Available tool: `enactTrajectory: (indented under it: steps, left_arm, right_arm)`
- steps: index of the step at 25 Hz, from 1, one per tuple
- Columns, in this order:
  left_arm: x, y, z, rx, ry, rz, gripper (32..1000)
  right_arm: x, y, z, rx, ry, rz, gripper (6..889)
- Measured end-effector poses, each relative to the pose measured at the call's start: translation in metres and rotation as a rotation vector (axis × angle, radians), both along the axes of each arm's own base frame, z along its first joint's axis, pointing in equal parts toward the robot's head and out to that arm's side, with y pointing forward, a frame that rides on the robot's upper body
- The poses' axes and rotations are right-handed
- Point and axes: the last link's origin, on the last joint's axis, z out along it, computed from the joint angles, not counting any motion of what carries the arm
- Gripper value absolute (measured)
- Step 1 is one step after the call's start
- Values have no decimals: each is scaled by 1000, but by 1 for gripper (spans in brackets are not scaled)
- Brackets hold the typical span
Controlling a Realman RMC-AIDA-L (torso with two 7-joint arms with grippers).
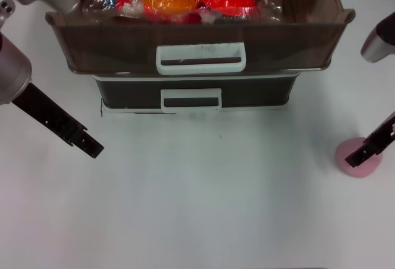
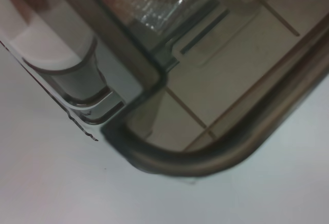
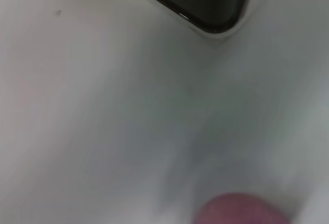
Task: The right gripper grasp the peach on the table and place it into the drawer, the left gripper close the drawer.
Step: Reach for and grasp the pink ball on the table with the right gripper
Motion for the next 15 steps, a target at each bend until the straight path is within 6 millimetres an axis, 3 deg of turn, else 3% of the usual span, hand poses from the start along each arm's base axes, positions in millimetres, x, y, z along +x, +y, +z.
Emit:
enactTrajectory:
  steps: [14, 15]
  left_arm:
    - [1, 1, 0, 2, 5, -5, 816]
    - [1, 1, 0, 2, 5, -5, 816]
  right_arm:
    - [6, 0, -1, 8, -59, -7, 827]
    - [6, -1, -2, 7, -59, -8, 791]
